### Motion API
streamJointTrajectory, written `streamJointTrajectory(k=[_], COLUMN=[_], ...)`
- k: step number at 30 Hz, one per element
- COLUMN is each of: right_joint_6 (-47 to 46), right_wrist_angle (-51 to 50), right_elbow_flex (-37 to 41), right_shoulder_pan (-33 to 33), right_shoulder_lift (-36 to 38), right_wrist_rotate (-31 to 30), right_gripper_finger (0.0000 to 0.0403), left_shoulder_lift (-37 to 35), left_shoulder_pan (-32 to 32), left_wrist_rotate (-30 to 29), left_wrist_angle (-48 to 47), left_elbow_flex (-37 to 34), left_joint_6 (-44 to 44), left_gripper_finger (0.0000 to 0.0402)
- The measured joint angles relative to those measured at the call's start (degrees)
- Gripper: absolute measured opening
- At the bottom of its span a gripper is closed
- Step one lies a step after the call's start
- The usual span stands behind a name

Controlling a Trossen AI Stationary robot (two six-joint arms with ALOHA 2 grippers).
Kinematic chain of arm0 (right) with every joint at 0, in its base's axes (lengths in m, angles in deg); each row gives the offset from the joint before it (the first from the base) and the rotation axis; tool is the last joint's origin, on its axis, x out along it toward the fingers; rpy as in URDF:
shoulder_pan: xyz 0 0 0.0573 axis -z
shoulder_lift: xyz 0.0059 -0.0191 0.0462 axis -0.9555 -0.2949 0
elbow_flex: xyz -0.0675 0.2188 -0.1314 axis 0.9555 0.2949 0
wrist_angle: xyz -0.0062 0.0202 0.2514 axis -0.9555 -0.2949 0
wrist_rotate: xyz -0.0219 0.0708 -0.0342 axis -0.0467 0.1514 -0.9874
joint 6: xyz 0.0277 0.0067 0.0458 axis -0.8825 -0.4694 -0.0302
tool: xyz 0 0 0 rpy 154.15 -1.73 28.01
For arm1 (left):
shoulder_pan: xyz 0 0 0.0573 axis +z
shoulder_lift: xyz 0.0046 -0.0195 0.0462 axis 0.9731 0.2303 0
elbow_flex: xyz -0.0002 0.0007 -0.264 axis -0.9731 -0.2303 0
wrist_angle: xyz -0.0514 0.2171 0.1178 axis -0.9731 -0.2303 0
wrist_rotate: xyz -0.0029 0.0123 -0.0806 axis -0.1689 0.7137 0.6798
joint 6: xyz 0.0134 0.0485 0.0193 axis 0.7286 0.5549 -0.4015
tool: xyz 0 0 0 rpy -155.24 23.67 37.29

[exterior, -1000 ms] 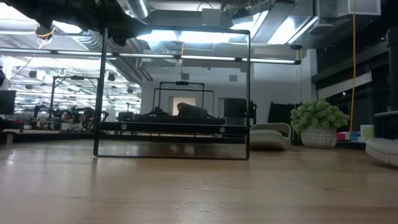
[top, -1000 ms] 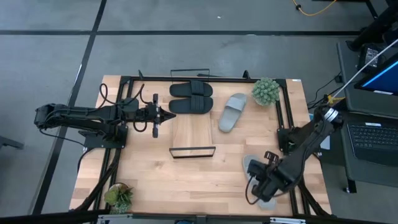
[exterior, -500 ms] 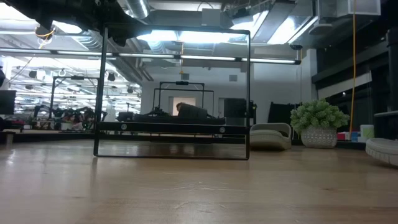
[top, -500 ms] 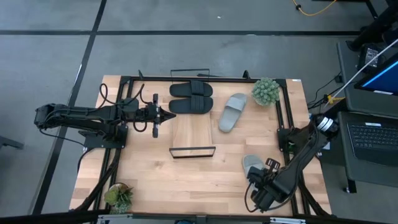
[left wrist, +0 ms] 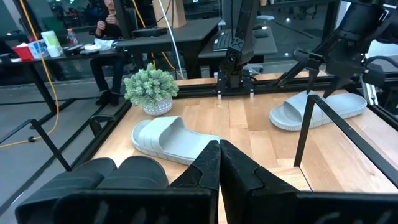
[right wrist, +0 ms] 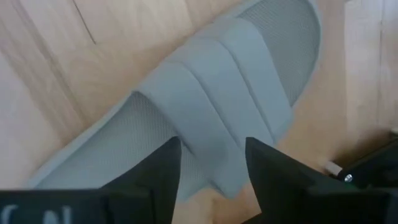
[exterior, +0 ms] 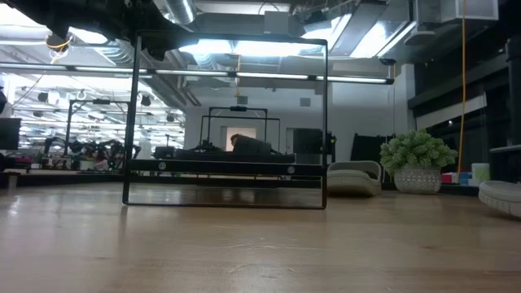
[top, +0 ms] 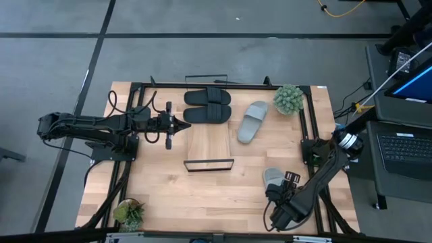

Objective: Pick and place slides into the shelf
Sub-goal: Move the bottom gray slides to the bottom right of the shelf

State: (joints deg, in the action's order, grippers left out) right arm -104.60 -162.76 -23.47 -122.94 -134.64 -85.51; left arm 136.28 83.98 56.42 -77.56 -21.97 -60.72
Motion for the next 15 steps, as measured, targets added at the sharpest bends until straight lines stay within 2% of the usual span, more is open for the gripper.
streamJointTrajectory(k=[10, 13, 15], right_joint_6=[4.29, 4.94, 6.2], right_wrist_angle=[-0.49, -0.31, -0.09], right_elbow_flex=[0.02, 0.02, 0.02], right_shoulder_pan=[1.84, 2.94, 3.8], right_shoulder_lift=[-2.49, -2.49, -2.49], right_wrist_rotate=[0.15, -0.22, -1.16], right_gripper_finger=[0.0176, 0.0147, 0.0113], left_shoulder_lift=[0.0, 0.0, 0.0], left_shoulder_pan=[0.02, 0.02, 0.02], left_wrist_rotate=[0.0, 0.0, 0.0], left_wrist_angle=[0.0, 0.0, 0.0], left_elbow_flex=[0.0, 0.0, 0.0], left_joint_6=[0.0, 0.0, 0.0], left_gripper_finger=[0.0, 0.0, 0.0])
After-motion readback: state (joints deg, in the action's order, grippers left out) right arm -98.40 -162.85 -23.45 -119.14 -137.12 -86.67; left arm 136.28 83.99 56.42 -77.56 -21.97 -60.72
